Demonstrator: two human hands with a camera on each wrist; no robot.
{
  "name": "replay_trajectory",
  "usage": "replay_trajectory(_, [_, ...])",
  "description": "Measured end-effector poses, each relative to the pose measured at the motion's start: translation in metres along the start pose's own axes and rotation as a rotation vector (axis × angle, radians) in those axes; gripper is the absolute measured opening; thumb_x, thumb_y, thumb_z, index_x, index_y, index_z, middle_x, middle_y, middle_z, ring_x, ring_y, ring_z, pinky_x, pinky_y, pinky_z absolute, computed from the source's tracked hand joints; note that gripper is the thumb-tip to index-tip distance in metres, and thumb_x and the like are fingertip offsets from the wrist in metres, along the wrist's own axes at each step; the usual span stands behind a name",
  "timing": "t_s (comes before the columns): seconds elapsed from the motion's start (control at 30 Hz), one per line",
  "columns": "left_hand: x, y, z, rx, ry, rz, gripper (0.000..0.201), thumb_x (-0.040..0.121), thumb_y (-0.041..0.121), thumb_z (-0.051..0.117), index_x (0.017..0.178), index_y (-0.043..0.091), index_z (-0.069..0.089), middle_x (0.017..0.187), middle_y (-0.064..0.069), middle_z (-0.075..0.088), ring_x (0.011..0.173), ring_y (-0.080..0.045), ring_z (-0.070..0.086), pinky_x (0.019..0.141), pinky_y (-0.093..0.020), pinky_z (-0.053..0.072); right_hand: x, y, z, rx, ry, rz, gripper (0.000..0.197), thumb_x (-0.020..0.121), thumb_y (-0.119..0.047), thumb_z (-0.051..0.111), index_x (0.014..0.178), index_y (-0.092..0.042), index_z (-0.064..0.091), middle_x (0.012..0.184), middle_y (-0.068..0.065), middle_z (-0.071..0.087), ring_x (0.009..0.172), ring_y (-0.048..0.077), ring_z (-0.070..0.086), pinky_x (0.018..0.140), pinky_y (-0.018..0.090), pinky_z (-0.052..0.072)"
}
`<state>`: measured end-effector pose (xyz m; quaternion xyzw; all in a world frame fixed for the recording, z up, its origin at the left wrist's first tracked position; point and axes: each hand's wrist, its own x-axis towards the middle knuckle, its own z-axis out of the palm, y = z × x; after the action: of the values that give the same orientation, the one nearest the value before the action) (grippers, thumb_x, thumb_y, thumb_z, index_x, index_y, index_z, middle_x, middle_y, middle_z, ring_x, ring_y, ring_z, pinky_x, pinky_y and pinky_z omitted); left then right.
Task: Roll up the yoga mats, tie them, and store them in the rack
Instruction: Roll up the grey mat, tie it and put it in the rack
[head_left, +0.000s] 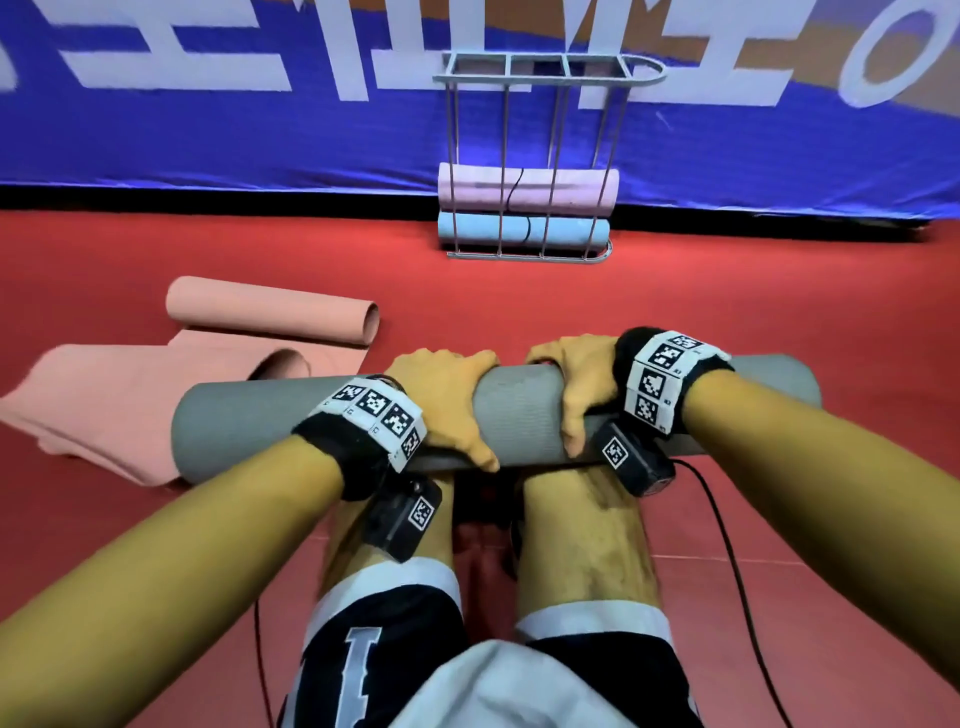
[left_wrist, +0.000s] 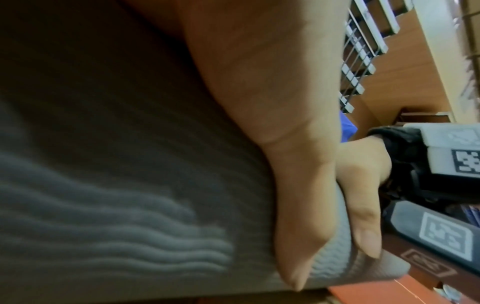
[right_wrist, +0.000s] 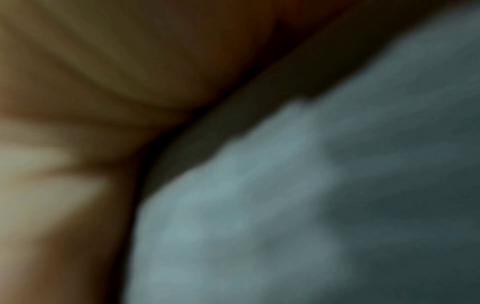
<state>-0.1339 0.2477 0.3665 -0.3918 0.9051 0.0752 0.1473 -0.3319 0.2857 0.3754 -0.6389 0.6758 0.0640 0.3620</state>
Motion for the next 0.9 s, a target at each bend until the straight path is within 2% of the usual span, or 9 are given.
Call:
replay_trajectory(0.1, [0.007,-0.001,-0.002,-0.033,-0.038,-0.015,0.109,0.024,0.093,0.062,0.117,0.042,0.039,0.103,0.006,0.070,0.090,-0.029,0.067,0.084,-0.045,0.055,0.005,0.002,-0.003,0.048,-0.051,0.018,0.079,0.036,-0.009,0.100,0.104,-0.029,0.064,0.098,-0.005,0.075,0.100,0.024,0.072,0.075,0.032,0.060])
replay_trajectory(0.2, [0.015,-0.006,-0.005,-0.064,-0.081,-0.028,0.109,0.021,0.092,0.062,0.118,0.046,0.042,0.104,0.010,0.069,0.091,-0.026,0.066,0.087,-0.043,0.054,0.002,-0.003,-0.004,-0.017,0.016,-0.008,0.101,0.045,-0.011,0.099,0.134,-0.026,0.054,0.117,-0.005,0.067,0.112,0.024,0.065,0.088,0.032,0.056])
replay_trajectory(0.3, [0.024,-0.012,-0.009,-0.161,-0.113,-0.022,0.102,0.023,0.088,0.069,0.114,0.045,0.051,0.105,0.015,0.068,0.093,-0.020,0.065,0.091,-0.040,0.053,-0.010,-0.012,0.011,-0.259,0.204,-0.079,0.128,0.046,-0.047,0.095,0.153,-0.040,0.024,0.135,-0.001,0.048,0.127,0.028,0.050,0.110,0.053,0.038])
replay_trajectory(0.37, [0.031,-0.014,-0.011,-0.224,-0.139,0.005,0.096,0.025,0.085,0.075,0.110,0.047,0.053,0.105,0.018,0.067,0.094,-0.017,0.065,0.091,-0.039,0.053,-0.013,-0.013,0.029,-0.432,0.236,-0.044,0.138,0.042,-0.067,0.088,0.153,-0.044,0.010,0.143,0.000,0.041,0.132,0.030,0.043,0.111,0.068,0.023])
replay_trajectory(0.4, [0.032,-0.015,-0.013,-0.237,-0.150,0.014,0.092,0.026,0.084,0.076,0.108,0.048,0.053,0.104,0.019,0.067,0.094,-0.015,0.065,0.091,-0.039,0.053,-0.012,-0.013,0.036,-0.491,0.248,-0.026,0.141,0.039,-0.071,0.087,0.152,-0.044,0.006,0.143,0.001,0.040,0.131,0.031,0.042,0.109,0.069,0.024])
replay_trajectory(0.53, [0.031,-0.016,-0.011,-0.242,-0.126,0.030,0.096,0.034,0.087,0.073,0.117,0.044,0.054,0.108,0.018,0.067,0.098,-0.017,0.064,0.093,-0.040,0.053,-0.004,-0.017,0.031,-0.486,0.282,0.006,0.127,0.041,-0.057,0.091,0.146,-0.043,0.022,0.128,-0.001,0.047,0.119,0.029,0.050,0.094,0.053,0.041])
replay_trajectory(0.67, [0.025,-0.017,-0.003,-0.075,0.016,0.040,0.104,0.043,0.100,0.056,0.126,0.039,0.049,0.116,0.013,0.066,0.104,-0.019,0.064,0.085,-0.040,0.051,0.008,-0.020,0.009,-0.351,0.169,0.006,0.107,0.038,-0.049,0.095,0.130,-0.039,0.041,0.107,-0.007,0.056,0.098,0.025,0.062,0.080,0.041,0.053])
replay_trajectory(0.77, [0.019,-0.015,0.009,0.013,0.121,-0.011,0.111,0.044,0.100,0.056,0.134,0.036,0.042,0.119,0.007,0.063,0.108,-0.025,0.064,0.082,-0.041,0.047,0.018,-0.016,-0.003,-0.198,0.088,-0.026,0.099,0.033,-0.041,0.097,0.119,-0.041,0.048,0.098,-0.014,0.065,0.091,0.016,0.067,0.081,0.037,0.057])
replay_trajectory(0.9, [0.022,-0.010,0.014,0.052,0.191,-0.064,0.113,0.045,0.098,0.058,0.136,0.034,0.041,0.121,0.003,0.062,0.111,-0.029,0.062,0.087,-0.045,0.046,0.028,-0.013,-0.012,-0.107,0.028,-0.053,0.098,0.036,-0.031,0.100,0.122,-0.037,0.053,0.103,-0.013,0.069,0.096,0.014,0.067,0.089,0.036,0.056])
